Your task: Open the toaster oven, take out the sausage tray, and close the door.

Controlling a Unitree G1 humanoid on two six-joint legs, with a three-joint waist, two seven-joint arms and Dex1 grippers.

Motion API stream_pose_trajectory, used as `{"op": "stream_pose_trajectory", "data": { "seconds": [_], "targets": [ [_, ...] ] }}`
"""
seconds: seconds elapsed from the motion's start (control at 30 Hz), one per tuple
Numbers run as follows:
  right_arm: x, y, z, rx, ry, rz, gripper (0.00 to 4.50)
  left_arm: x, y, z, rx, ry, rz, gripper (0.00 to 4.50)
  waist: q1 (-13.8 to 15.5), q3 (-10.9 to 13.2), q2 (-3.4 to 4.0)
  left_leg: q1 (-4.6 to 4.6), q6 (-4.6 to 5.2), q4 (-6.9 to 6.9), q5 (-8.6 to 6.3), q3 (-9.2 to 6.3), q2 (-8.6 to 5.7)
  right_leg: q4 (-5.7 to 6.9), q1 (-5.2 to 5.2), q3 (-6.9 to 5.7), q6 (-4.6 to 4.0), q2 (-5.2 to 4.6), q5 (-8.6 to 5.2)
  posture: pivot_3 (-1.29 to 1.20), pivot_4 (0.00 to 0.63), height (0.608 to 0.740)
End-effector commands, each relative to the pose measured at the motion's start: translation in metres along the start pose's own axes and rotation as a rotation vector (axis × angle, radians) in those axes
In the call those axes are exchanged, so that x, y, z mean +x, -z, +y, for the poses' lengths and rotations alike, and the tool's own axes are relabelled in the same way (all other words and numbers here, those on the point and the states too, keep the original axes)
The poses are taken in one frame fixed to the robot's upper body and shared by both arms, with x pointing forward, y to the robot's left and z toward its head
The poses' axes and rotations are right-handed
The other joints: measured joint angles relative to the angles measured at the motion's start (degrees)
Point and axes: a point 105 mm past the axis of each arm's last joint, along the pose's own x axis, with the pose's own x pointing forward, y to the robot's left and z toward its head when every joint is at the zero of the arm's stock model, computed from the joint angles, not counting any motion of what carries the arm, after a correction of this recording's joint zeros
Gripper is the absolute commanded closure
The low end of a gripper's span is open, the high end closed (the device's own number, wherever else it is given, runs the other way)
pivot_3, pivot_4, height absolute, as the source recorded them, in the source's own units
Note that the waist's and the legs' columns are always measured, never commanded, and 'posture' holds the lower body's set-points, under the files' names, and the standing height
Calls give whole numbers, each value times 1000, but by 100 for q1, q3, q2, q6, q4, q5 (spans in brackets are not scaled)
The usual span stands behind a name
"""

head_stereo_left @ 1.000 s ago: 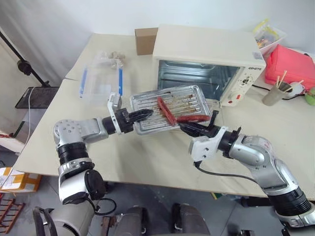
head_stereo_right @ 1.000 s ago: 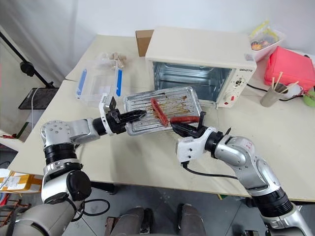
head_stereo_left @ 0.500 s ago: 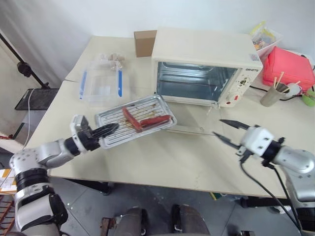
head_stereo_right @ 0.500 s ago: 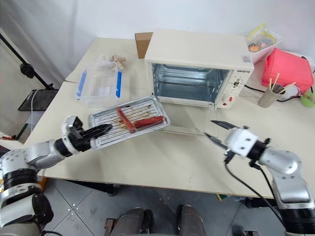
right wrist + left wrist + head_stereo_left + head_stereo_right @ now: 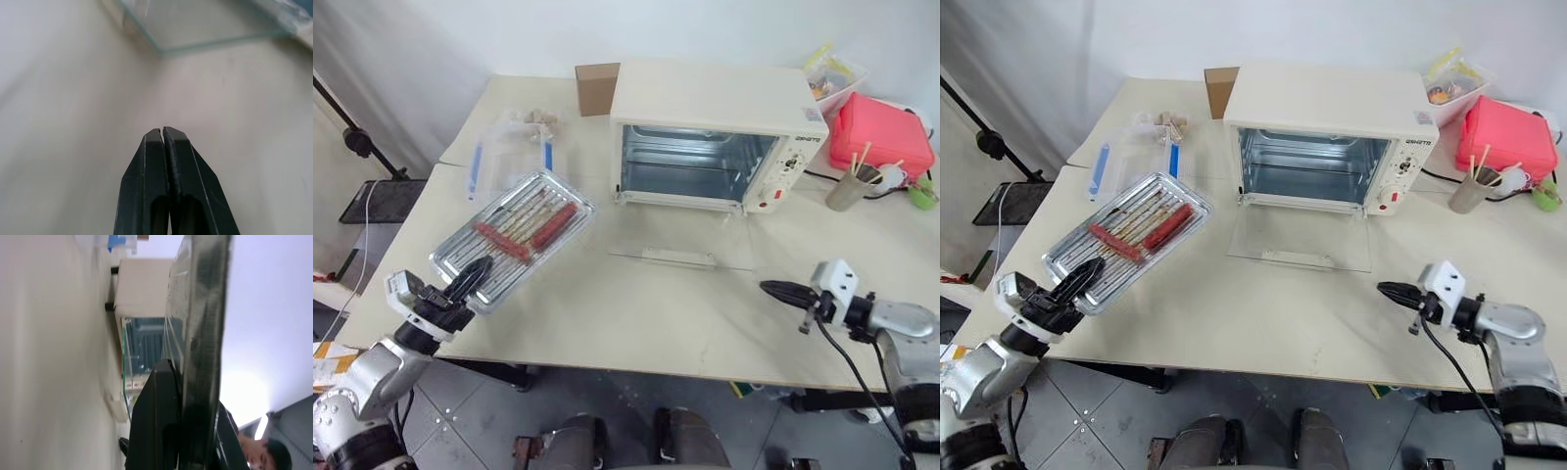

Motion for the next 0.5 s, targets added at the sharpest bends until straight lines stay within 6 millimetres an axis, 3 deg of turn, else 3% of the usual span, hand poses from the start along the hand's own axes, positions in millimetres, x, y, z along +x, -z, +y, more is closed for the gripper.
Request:
{"op": "stream_pose_trajectory", "data": {
  "seconds": [0.03, 0.17, 0.27, 0.43, 0.5],
  "targets": [
    [6, -17, -4, 42, 24, -110, 4430, -6, 2, -11, 29, 38, -50, 4500, 34, 0, 0, 0, -1, 0, 0, 0, 0, 0, -1, -1, 0, 2, 0, 0, 150, 740],
    [5, -39, -12, 70, 97, -287, 4430, -8, 8, -10, 35, 33, -62, 4500, 60, 0, 0, -1, 1, -1, -2, 0, -2, -6, 2, 0, 0, 1, 0, 0, 150, 740],
    [-3, -69, -25, 128, 172, -468, 4430, -9, 11, -9, 39, 23, -45, 4500, 47, 0, 1, -1, 0, -2, -3, 1, -1, -6, 1, 1, 0, 1, 0, 0, 150, 740],
    [-12, -100, -32, 169, 197, -553, 4430, -6, 16, -10, 46, 23, 12, 4500, 47, 2, 4, -1, -2, -6, -5, 1, 1, -7, -2, 3, 0, 1, 0, 0, 150, 740],
    [-17, -113, -26, 170, 138, -574, 4430, -2, 20, -12, 53, 28, 73, 4500, 54, 2, 3, -1, -9, -6, -11, 1, 1, -7, -3, 4, 0, 1, 0, 0, 150, 740]
  ]
}}
